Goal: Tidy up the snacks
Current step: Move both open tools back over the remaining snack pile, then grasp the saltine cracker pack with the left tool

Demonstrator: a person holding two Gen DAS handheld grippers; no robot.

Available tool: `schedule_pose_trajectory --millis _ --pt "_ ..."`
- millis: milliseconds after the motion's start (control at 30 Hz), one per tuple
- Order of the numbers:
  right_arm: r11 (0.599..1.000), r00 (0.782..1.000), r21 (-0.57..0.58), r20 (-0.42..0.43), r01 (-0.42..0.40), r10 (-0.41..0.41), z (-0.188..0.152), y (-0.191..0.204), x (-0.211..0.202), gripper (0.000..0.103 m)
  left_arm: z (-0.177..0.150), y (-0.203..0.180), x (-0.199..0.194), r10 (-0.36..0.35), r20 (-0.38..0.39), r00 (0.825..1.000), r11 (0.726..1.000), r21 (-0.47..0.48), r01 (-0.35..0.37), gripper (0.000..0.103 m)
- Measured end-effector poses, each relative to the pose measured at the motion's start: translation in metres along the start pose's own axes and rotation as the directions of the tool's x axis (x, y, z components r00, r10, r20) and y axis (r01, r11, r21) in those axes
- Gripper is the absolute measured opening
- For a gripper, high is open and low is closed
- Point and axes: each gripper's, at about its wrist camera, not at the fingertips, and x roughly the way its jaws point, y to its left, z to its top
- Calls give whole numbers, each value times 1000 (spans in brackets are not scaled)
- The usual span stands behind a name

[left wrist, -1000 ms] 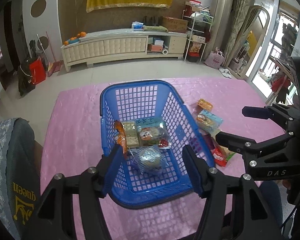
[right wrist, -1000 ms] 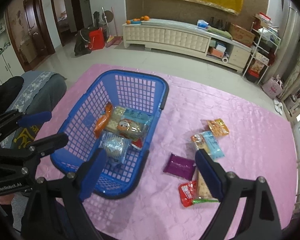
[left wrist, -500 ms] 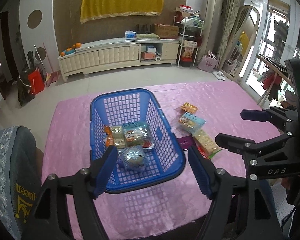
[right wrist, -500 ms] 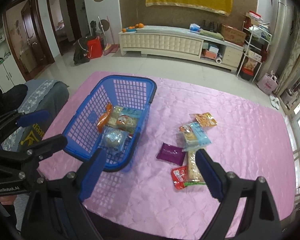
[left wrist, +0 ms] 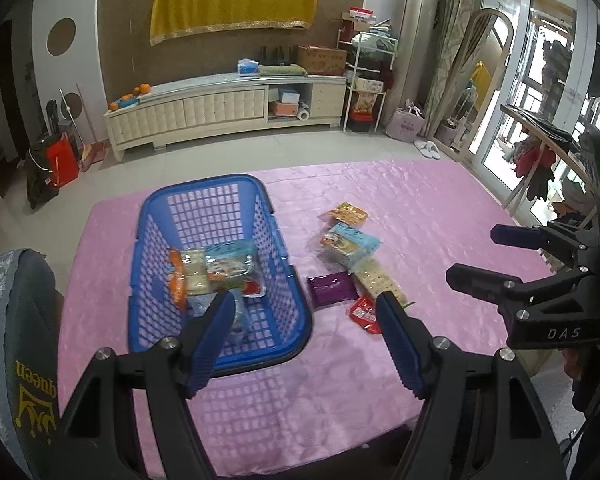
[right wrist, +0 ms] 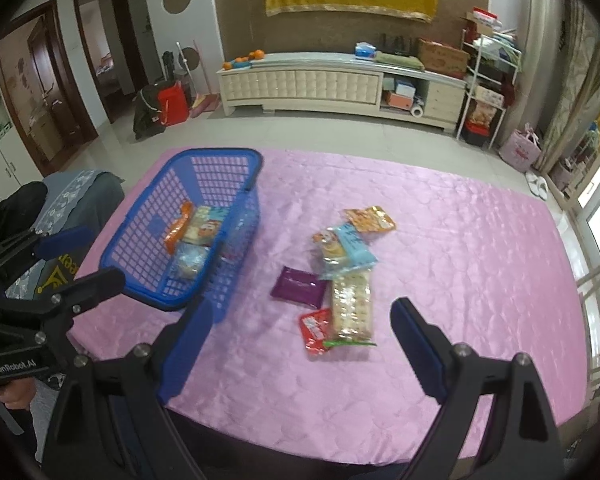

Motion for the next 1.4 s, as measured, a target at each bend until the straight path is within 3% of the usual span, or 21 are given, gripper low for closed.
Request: schedule_pose_trajectory --millis 533,833,1200,1400 --pt "990 998 132 -41 42 -37 -19 -91 17 93 18 -55 57 -38 -60 997 999 -18 37 71" --pt "987 997 155 -61 45 -36 -20 -121 40 93 25 -82 102 -42 -130 991 999 -2 42 71" --pt "983 995 181 -97 28 -11 -14 -155 91 93 26 -91 176 -32 -233 972 999 -38 24 71" --pt "983 992 177 -125 40 -18 -12 -165 124 93 21 -91 217 -48 -309 950 998 -57 32 71"
